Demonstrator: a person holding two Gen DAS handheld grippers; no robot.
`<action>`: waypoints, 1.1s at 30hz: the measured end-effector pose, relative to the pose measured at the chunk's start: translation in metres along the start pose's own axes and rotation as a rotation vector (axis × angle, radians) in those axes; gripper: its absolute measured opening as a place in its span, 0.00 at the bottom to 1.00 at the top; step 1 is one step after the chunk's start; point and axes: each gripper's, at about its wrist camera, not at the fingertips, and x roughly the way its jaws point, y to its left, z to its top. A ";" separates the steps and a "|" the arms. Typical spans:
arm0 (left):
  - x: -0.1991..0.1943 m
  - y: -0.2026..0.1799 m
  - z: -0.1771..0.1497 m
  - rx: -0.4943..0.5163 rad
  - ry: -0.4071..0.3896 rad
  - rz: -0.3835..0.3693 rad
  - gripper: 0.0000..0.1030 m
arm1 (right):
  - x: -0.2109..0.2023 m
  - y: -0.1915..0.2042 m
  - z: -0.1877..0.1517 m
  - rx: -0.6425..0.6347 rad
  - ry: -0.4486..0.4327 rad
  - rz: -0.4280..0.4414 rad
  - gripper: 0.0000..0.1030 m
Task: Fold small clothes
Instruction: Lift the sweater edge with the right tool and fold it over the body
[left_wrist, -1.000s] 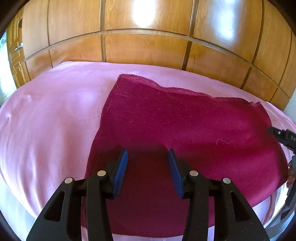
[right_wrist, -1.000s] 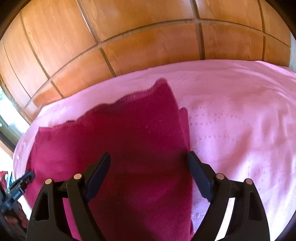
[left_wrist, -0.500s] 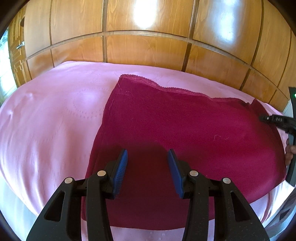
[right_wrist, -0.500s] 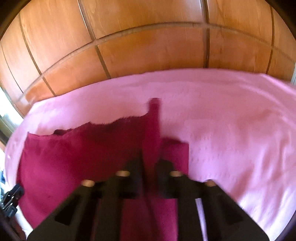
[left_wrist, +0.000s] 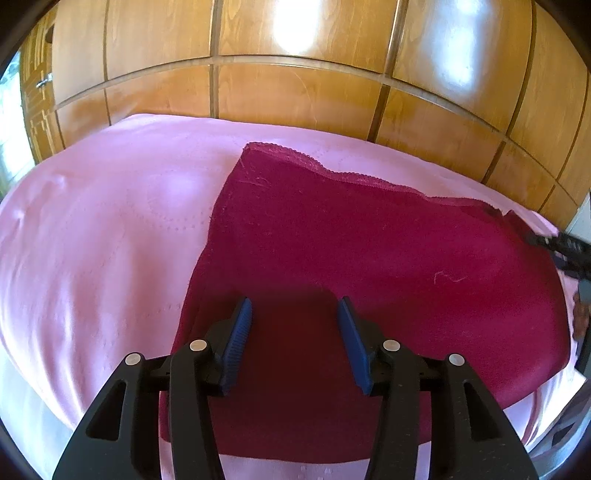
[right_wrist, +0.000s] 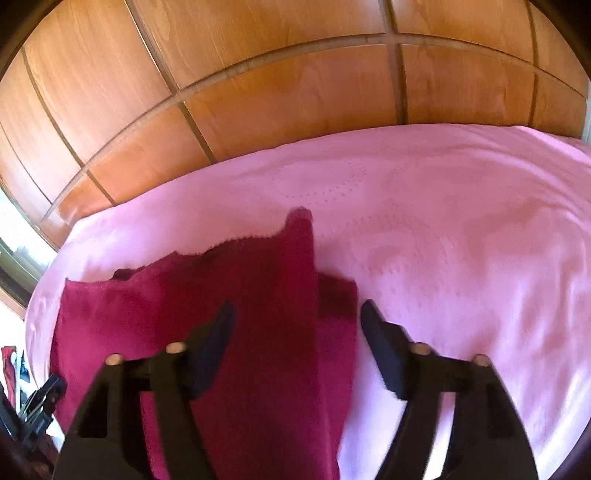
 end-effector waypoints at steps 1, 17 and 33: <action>-0.001 0.001 0.000 -0.006 -0.001 -0.004 0.46 | -0.001 -0.002 -0.003 0.008 0.011 0.017 0.70; -0.018 0.002 -0.007 -0.031 0.009 -0.172 0.46 | -0.028 0.003 -0.076 0.007 0.132 0.187 0.55; -0.006 0.015 -0.002 -0.075 0.071 -0.318 0.46 | -0.080 0.107 -0.039 -0.092 -0.018 0.400 0.27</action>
